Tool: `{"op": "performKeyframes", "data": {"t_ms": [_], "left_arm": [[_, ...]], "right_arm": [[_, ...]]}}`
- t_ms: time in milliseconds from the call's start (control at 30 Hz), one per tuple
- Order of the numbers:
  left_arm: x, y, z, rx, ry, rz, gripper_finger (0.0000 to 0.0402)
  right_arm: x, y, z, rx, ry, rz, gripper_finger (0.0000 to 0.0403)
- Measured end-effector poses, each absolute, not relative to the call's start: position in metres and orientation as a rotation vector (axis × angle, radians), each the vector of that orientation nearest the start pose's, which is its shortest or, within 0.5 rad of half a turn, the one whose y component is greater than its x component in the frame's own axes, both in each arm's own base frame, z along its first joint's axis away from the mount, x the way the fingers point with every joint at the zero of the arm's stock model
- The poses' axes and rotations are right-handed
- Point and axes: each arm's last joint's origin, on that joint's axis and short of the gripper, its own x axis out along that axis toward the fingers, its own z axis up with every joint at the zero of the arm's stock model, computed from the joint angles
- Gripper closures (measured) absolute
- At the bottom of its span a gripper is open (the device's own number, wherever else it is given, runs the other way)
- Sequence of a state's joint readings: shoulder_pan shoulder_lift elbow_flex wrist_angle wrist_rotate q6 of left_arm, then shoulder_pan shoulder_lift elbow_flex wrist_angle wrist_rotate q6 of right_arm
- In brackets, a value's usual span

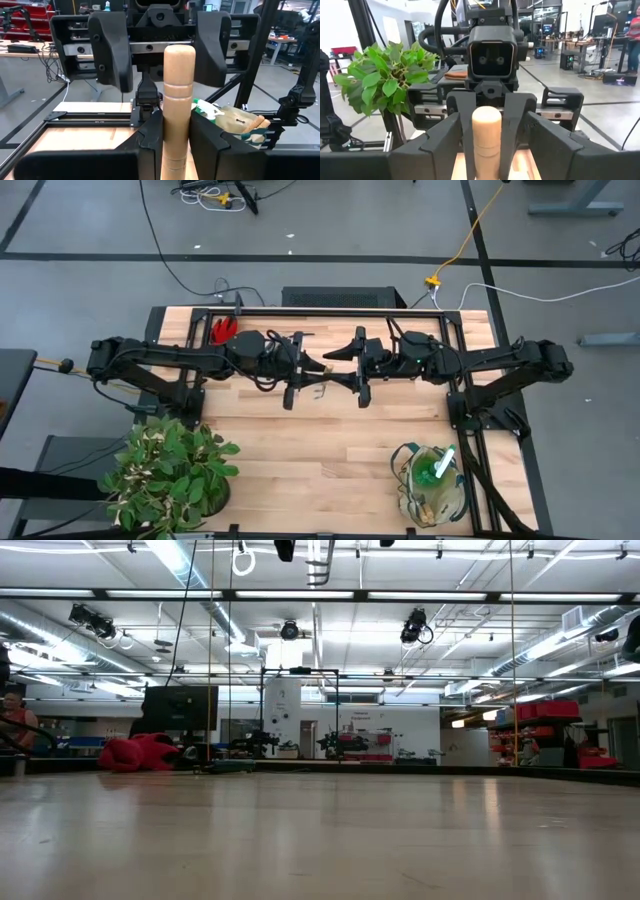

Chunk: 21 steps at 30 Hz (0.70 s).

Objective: Pick & Place Garden tools in Gardening bag
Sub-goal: Put the brown hand rake into the white gardening bag

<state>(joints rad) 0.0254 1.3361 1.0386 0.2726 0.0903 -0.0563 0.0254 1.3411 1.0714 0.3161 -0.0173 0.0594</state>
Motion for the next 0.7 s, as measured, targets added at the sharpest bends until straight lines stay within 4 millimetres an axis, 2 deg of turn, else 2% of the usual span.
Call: {"op": "performKeyframes", "data": {"t_ms": [700], "left_arm": [[0.3070,0.0053,0.3434,-0.060,0.026,-0.061,0.0325]], "right_arm": [[0.3086,0.0071,0.3531,0.066,0.001,0.038,0.0179]]}}
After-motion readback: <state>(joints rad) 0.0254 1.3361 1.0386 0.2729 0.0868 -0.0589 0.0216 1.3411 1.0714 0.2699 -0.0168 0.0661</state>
